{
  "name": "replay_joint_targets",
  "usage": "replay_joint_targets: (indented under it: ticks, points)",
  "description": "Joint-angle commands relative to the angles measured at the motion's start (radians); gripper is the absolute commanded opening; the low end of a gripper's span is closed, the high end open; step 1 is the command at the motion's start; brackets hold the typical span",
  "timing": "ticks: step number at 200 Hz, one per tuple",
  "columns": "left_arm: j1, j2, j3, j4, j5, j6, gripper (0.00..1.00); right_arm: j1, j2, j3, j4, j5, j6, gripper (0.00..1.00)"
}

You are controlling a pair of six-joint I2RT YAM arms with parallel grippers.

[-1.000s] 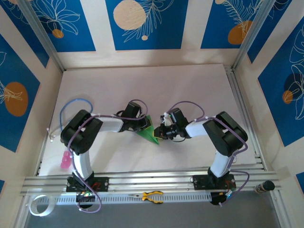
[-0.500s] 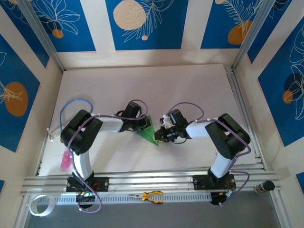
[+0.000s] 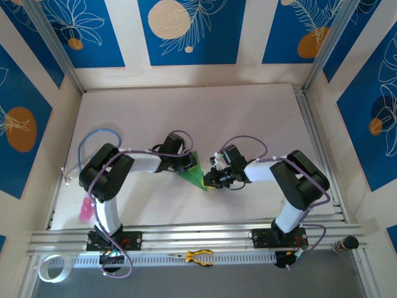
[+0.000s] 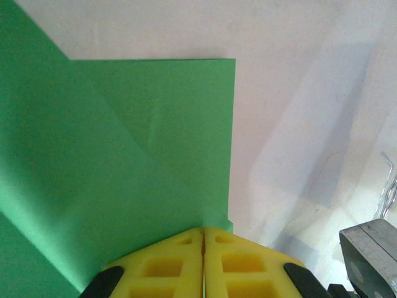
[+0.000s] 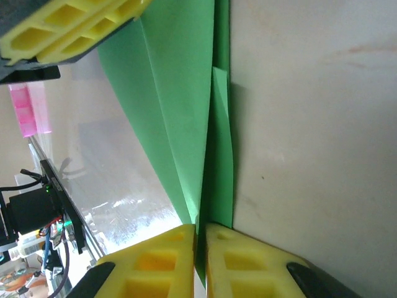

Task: Fold a paper plane with a square sheet of paper (pick it up from the middle)
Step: Fourth fold the wing at the center of the table.

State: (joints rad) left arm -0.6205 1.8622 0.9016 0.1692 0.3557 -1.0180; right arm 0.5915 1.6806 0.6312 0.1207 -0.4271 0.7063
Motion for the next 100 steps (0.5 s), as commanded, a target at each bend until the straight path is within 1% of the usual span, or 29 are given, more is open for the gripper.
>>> replay_joint_targets:
  ticks: [1,27,100]
  points:
    - [-0.001,0.037,0.013,-0.065,-0.018,0.022,0.10,0.002,-0.014,-0.031,-0.078,-0.035,-0.023,0.11]
    - [-0.001,0.037,0.011,-0.065,-0.021,0.021,0.09,0.003,-0.004,-0.036,-0.091,-0.019,-0.035,0.08]
    - [-0.001,0.035,0.009,-0.060,-0.018,0.021,0.09,0.023,-0.026,-0.027,-0.134,0.050,-0.055,0.11]
